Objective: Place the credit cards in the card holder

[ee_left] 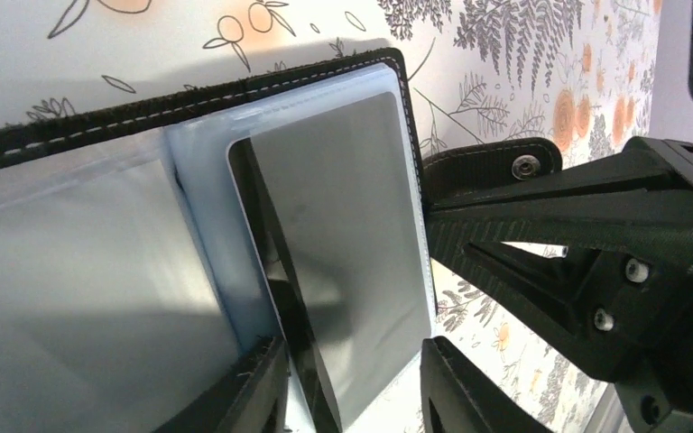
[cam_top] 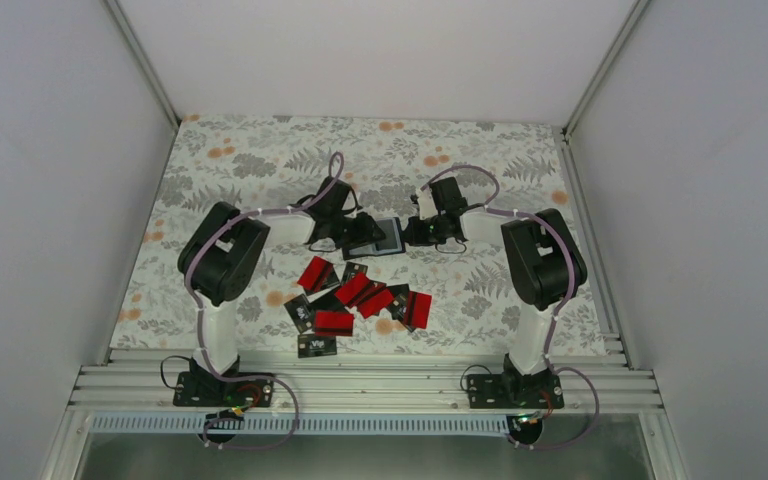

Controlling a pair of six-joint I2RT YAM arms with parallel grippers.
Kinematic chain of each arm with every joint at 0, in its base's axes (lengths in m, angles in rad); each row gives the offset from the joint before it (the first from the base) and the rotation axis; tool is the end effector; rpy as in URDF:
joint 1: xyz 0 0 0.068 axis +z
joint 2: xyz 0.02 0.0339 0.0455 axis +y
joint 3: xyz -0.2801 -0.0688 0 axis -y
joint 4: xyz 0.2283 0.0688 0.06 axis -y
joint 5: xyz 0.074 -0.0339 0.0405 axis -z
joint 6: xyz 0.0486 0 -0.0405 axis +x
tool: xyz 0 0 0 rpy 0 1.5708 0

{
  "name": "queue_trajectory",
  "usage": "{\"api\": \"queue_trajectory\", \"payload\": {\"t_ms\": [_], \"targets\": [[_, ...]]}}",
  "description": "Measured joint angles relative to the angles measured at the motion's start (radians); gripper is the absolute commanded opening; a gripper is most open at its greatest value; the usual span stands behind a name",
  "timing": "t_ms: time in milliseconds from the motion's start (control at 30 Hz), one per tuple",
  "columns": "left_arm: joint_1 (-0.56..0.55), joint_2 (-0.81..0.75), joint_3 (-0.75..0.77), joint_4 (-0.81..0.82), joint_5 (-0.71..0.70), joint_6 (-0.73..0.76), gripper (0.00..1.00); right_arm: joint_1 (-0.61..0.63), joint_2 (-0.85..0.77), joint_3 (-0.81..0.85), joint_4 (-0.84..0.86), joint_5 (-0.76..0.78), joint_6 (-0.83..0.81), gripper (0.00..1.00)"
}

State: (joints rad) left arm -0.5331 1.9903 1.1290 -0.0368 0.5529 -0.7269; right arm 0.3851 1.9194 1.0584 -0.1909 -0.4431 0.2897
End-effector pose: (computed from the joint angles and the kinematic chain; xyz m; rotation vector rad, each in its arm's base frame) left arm 0.3317 -0.2254 0.1450 0.0053 2.6902 -1.1651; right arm 0.3336 0.1577 0.1403 -0.2884 2.6745 0.8067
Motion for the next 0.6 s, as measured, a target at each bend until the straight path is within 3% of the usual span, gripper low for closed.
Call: {"api": "queue_trajectory", "payload": {"t_ms": [133,267,600], "targets": [[-0.002,-0.021,0.000,-0.025,-0.017,0.016,0.54,0.000,0.000,0.000,-0.001,-0.002,0.000,0.04],[-0.002,-0.040,0.000,-0.056,-0.035,0.025,0.56,0.000,0.000,0.003,-0.009,-0.007,0.000,0.04],[-0.003,-0.082,0.003,-0.136,-0.107,0.089,0.21,0.002,0.000,0.025,-0.066,-0.011,-0.011,0.04]]}}
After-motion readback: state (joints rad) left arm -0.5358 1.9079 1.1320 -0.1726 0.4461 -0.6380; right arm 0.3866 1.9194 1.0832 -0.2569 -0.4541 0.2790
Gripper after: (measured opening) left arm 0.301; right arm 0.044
